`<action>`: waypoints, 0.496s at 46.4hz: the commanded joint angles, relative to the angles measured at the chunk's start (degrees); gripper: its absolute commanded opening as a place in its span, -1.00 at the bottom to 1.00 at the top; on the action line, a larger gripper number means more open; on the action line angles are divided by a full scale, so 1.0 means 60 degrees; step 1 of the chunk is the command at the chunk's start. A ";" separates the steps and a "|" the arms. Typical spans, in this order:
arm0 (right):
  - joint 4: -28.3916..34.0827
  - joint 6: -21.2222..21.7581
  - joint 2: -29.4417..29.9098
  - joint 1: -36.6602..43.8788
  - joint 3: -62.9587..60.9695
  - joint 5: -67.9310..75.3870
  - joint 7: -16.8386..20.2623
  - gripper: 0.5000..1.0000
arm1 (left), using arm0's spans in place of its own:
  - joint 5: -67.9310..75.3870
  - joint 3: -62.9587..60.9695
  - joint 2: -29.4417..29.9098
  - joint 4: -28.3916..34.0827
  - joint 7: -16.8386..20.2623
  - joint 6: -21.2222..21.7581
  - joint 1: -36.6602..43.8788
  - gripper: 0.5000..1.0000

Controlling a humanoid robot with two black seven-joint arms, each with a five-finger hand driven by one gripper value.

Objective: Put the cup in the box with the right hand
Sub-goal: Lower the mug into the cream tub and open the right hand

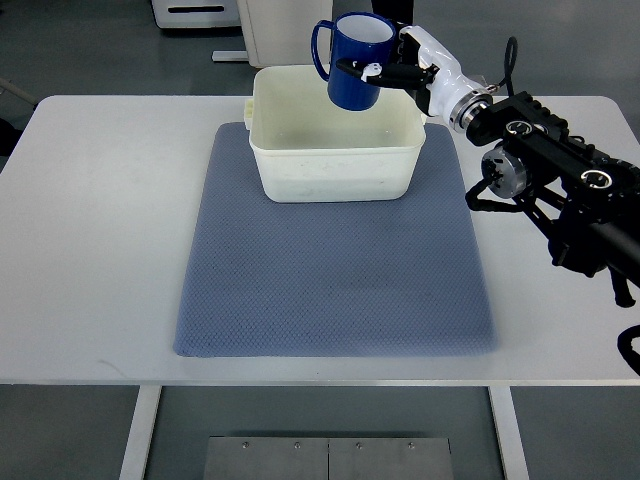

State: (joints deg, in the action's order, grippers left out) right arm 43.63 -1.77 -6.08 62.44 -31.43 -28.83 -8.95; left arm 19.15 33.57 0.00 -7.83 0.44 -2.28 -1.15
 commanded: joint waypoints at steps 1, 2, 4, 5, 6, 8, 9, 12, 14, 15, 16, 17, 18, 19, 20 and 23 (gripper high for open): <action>-0.0166 -0.0393 0.0280 -0.0021 0.0053 0.0000 -0.0002 -1.00 | 0.0001 0.0000 0.0000 0.0000 0.0000 0.0000 0.0001 1.00; -0.0195 -0.0496 0.0339 -0.0021 0.0096 -0.0015 -0.0002 -1.00 | 0.0001 0.0000 0.0000 0.0000 0.0000 0.0000 0.0001 1.00; -0.0283 -0.0642 0.0398 -0.0036 0.0213 0.0000 -0.0002 -1.00 | -0.0014 0.0000 0.0000 0.0000 0.0000 0.0000 0.0001 1.00; -0.0313 -0.0716 0.0413 -0.0036 0.0258 -0.0015 -0.0002 -1.00 | 0.0001 0.0000 0.0000 0.0000 0.0000 0.0000 0.0001 1.00; -0.0342 -0.0774 0.0442 -0.0036 0.0301 0.0000 -0.0002 -1.00 | 0.0001 0.0000 0.0000 0.0000 0.0000 0.0000 0.0001 1.00; -0.0401 -0.0862 0.0486 -0.0050 0.0389 0.0000 -0.0002 -1.00 | 0.0001 0.0000 0.0000 0.0000 0.0000 0.0000 0.0001 1.00; -0.0415 -0.0892 0.0515 -0.0050 0.0419 0.0000 -0.0002 -1.00 | 0.0001 0.0000 0.0000 0.0000 0.0000 0.0000 0.0001 1.00; -0.0547 -0.0907 0.0603 -0.0109 0.0507 0.0000 -0.0002 -1.00 | 0.0001 0.0000 0.0000 0.0000 0.0000 0.0000 0.0001 1.00; -0.0635 -0.0921 0.0632 -0.0123 0.0551 0.0000 -0.0002 -1.00 | 0.0001 0.0000 0.0000 0.0000 0.0000 0.0000 0.0001 1.00; -0.0679 -0.0907 0.0647 -0.0138 0.0565 0.0000 -0.0002 -1.00 | 0.0001 0.0000 0.0000 0.0000 0.0000 0.0000 0.0001 1.00; -0.0723 -0.0907 0.0662 -0.0138 0.0566 0.0000 -0.0017 -1.00 | 0.0001 0.0000 0.0000 0.0000 0.0000 0.0000 0.0001 1.00; -0.0752 -0.0907 0.0676 -0.0153 0.0566 0.0000 -0.0017 -1.00 | 0.0001 0.0000 0.0000 0.0000 0.0000 0.0000 0.0001 1.00; -0.0781 -0.0907 0.0691 -0.0167 0.0566 0.0000 -0.0017 -1.00 | 0.0001 0.0000 0.0000 0.0000 0.0000 0.0000 0.0001 1.00; -0.0796 -0.0907 0.0691 -0.0182 0.0566 0.0000 -0.0017 -1.00 | 0.0001 0.0000 0.0000 0.0000 0.0000 0.0000 0.0001 1.00; -0.0796 -0.0907 0.0691 -0.0211 0.0566 0.0000 -0.0017 -1.00 | 0.0001 0.0000 0.0000 0.0000 0.0000 0.0000 0.0001 1.00; -0.0811 -0.0907 0.0691 -0.0226 0.0551 0.0000 -0.0017 -1.00 | 0.0001 0.0000 0.0000 0.0000 0.0000 0.0000 0.0001 1.00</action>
State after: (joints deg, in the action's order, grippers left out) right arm 38.85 -7.23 -1.94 61.14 -28.04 -28.83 -9.03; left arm 19.15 33.57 0.00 -7.82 0.44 -2.28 -1.14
